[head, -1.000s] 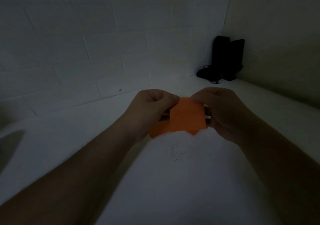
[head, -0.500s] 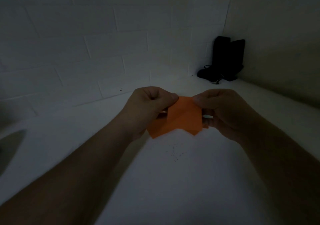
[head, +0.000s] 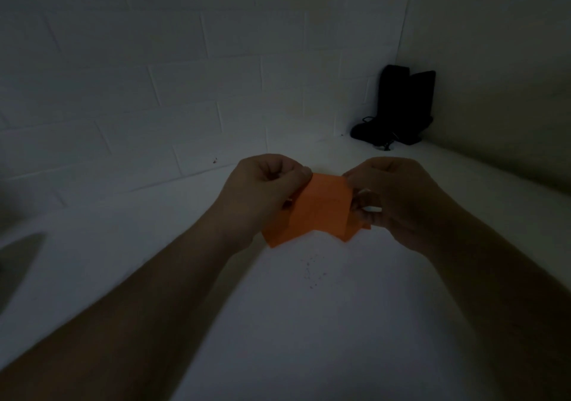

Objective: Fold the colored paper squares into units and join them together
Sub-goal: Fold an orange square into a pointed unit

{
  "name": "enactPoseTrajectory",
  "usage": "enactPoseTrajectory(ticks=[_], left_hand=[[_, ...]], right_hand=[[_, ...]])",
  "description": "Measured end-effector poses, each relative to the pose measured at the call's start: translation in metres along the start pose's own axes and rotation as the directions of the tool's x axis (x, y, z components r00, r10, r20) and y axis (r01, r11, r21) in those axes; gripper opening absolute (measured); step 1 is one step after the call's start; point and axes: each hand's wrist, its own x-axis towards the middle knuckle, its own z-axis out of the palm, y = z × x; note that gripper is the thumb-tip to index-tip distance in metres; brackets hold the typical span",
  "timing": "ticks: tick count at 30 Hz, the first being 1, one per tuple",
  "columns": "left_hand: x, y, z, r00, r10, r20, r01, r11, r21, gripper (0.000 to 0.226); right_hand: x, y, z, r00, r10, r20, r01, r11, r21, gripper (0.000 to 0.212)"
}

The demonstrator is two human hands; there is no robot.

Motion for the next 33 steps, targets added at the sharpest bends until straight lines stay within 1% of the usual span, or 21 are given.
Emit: enactPoseTrajectory(ticks=[4,7,9,11,13,15,17,20,23,26,28,31,33], left_hand=[[0.0012,0.0,-0.0032,1.0,-0.003,-0.015,0.003,1.0,-0.012,0.023],[0.0008,0.0017,-0.0029,1.0,-0.018,-0.003,0.018,1.0,-0.025,0.02],[0.0007,0.0021,-0.0029,1.0,-0.03,0.008,0.031,0.999,-0.03,0.02],[0.0011,0.0004,-0.0027,1.0,-0.008,-0.002,0.008,1.0,0.017,0.02],[0.0012,-0.0022,-0.0022,1.0,0.023,-0.009,-0.022,0.997,0.08,0.02],[0.0015,-0.0045,-0.0021,0.999,0.032,0.004,-0.032,0.993,0.112,0.02],[0.0016,-0.0052,-0.0022,1.0,0.025,0.016,-0.027,0.993,0.111,0.019],[0.0018,-0.0048,-0.001,1.0,0.008,0.012,-0.009,0.998,0.061,0.016],[0.002,-0.002,-0.0001,1.0,-0.012,-0.001,0.012,1.0,-0.013,0.013],[0.0024,0.0001,0.0006,0.998,-0.051,-0.044,0.047,0.995,-0.085,0.01],[0.0032,0.0009,0.0014,0.994,-0.082,-0.074,0.073,0.99,-0.12,0.01],[0.0044,0.002,-0.0006,0.99,-0.11,-0.091,0.097,0.987,-0.131,0.009],[0.004,0.0037,-0.0027,0.988,-0.133,-0.083,0.118,0.98,-0.16,0.01]], right_hand=[[0.002,0.0018,-0.0014,1.0,-0.013,-0.024,0.013,0.999,-0.029,0.021],[0.0027,0.0031,-0.0016,0.999,-0.032,-0.04,0.03,0.998,-0.059,0.018],[0.003,0.0031,-0.0026,0.999,-0.025,-0.038,0.024,0.999,-0.039,0.017],[0.0029,0.0036,-0.0025,1.0,-0.02,-0.013,0.02,1.0,-0.021,0.017],[0.0017,0.0043,-0.0004,0.999,-0.033,0.028,0.035,0.998,-0.06,0.014],[0.0008,0.0051,0.0021,0.996,-0.08,0.04,0.084,0.99,-0.116,0.011],[0.0013,0.0057,0.0028,0.992,-0.128,0.019,0.13,0.98,-0.151,0.014],[0.0005,0.0042,0.0017,0.99,-0.138,-0.015,0.135,0.982,-0.13,0.016],[0.0004,0.0038,0.0006,0.991,-0.137,-0.01,0.135,0.986,-0.093,0.017],[0.002,0.0056,0.0009,0.987,-0.158,-0.008,0.157,0.984,-0.083,0.016],[0.0013,0.0056,0.0016,0.974,-0.226,0.013,0.226,0.968,-0.107,0.011],[-0.0013,0.0063,-0.0004,0.927,-0.351,0.128,0.369,0.916,-0.158,0.026],[-0.0037,0.0073,-0.0023,0.882,-0.42,0.213,0.469,0.827,-0.31,0.033]])
